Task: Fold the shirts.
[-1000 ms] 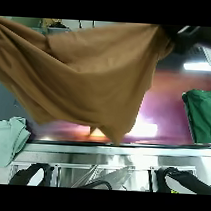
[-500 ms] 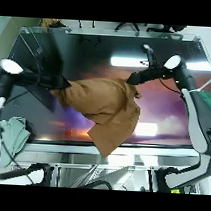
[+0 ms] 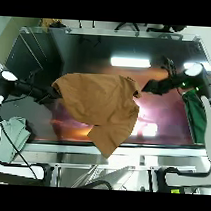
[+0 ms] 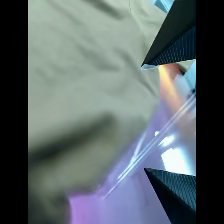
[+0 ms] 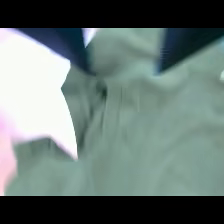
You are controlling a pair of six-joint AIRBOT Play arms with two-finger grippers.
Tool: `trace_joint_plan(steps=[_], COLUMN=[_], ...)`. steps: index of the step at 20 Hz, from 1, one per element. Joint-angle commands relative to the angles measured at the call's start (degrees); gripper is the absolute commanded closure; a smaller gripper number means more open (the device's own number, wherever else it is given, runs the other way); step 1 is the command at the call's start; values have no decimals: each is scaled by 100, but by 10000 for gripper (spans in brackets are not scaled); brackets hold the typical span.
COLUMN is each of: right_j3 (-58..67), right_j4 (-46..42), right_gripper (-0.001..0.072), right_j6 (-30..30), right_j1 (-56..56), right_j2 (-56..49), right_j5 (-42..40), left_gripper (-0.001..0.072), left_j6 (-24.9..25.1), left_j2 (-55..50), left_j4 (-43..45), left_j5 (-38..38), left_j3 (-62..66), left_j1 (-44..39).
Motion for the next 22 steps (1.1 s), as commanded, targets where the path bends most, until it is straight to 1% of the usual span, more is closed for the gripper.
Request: trace_joint_plan(steps=[1,2,4,7,10,14,15,16,17,18,19,20,21,22], right_j3=[-1755,-2330,-3368,-4402,-4712,-4712,-4712,-4712,-4710,-4708,-4701,-4701,-4701,-4699], right_j4=[-20,-13,70,337,326,791,942,1097,1355,1672,2068,2420,2756,3016], right_gripper=[119,119,119,119,119,119,119,119,120,121,177,286,393,517], right_j6=[568,704,776,772,719,415,354,236,-13,-275,-592,-909,-1211,-1449], right_j1=[-216,-195,-50,302,627,841,870,905,935,951,977,994,999,999], right_j2=[1043,1322,1749,1902,1740,1410,1307,1213,1117,1040,966,911,872,861], right_j5=[199,118,-374,-1156,-1740,-2081,-2111,-2168,-2240,-2317,-2367,-2435,-2490,-2509], left_gripper=[11,11,11,11,11,16,172,374,499,578,668,694,694,694], left_j6=[166,315,457,487,487,490,492,518,573,621,640,647,645,645], left_j2=[11,4,4,-7,-35,-448,-544,-605,-632,-625,-625,-625,-625,-625], left_j4=[-343,-540,-868,-909,-890,-968,-1045,-1060,-1056,-1056,-1060,-1054,-1058,-1058], left_j5=[409,529,793,1180,1543,1499,1445,1414,1388,1379,1349,1300,1244,1167], left_j3=[-551,-597,-570,-435,-409,-404,-404,-404,-407,-409,-385,-332,-260,-181], left_j1=[363,358,282,-20,-289,-420,-417,-417,-413,-413,-413,-413,-413,-413])
